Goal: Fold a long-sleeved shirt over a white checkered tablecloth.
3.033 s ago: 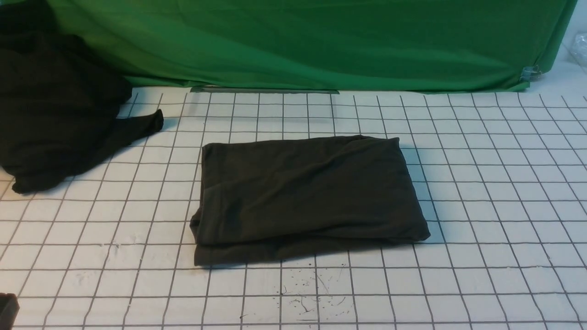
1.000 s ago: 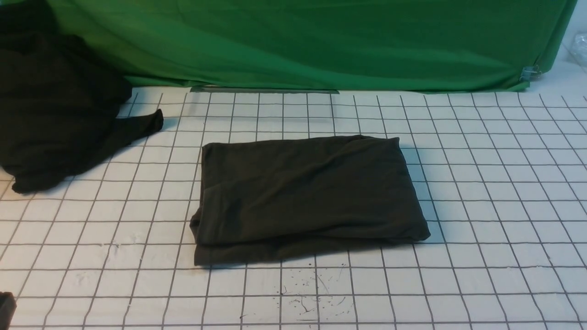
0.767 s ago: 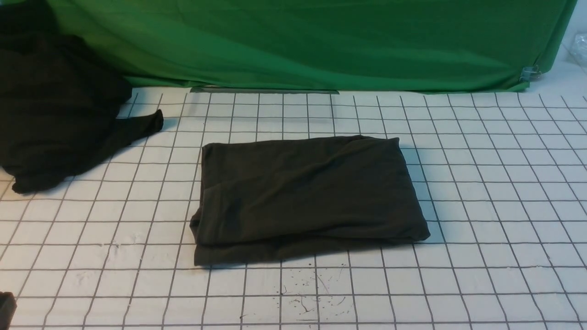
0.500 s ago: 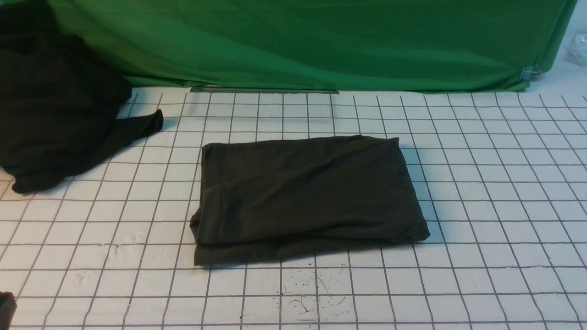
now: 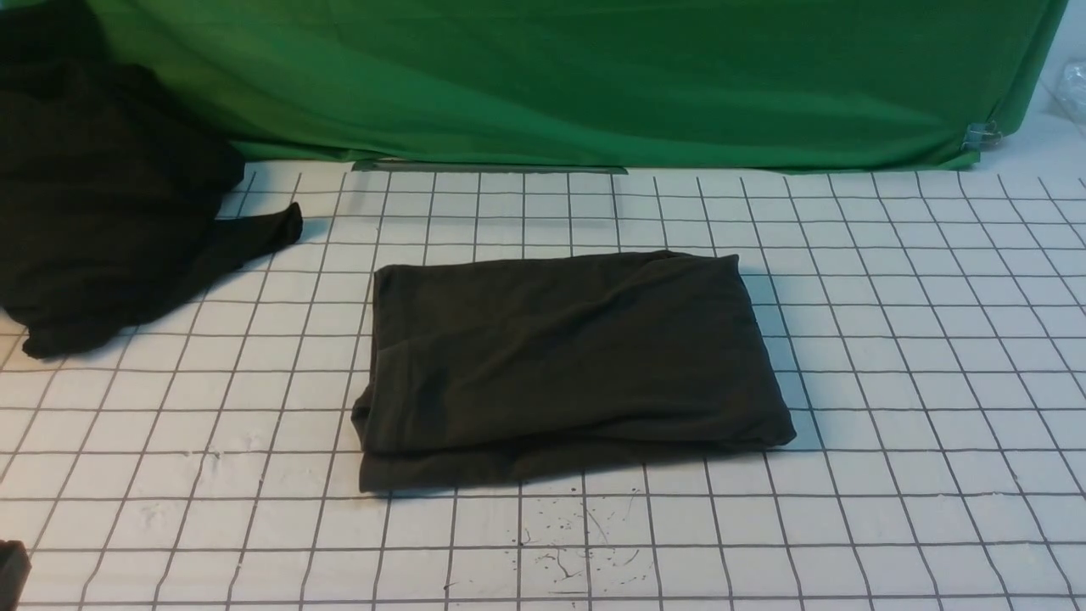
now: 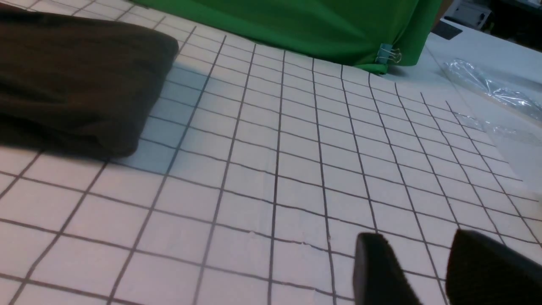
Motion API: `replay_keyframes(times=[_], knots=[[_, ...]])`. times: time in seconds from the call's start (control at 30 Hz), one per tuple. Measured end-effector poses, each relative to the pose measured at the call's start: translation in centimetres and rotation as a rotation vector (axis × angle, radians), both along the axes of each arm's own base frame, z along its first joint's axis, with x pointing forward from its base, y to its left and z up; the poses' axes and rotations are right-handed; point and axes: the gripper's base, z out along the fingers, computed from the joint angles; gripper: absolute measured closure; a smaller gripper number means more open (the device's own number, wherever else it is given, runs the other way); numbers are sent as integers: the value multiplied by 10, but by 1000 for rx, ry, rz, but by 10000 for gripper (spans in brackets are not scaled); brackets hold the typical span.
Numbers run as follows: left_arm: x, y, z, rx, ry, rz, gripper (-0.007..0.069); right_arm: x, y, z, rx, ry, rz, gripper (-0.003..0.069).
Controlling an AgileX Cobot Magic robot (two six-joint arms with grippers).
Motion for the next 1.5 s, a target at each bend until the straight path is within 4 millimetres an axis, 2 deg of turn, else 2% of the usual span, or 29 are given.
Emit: replay_keyframes(times=[0.2,0.53,1.5], knots=[[0,0,0,0,0,0,622,0,-1,0,117,1,-10,417],[0,0,0,0,0,0,622,0,-1,0,152,0,-6,417],[0,0,0,0,0,0,622,0,-4,1,130,-10,-67,417]])
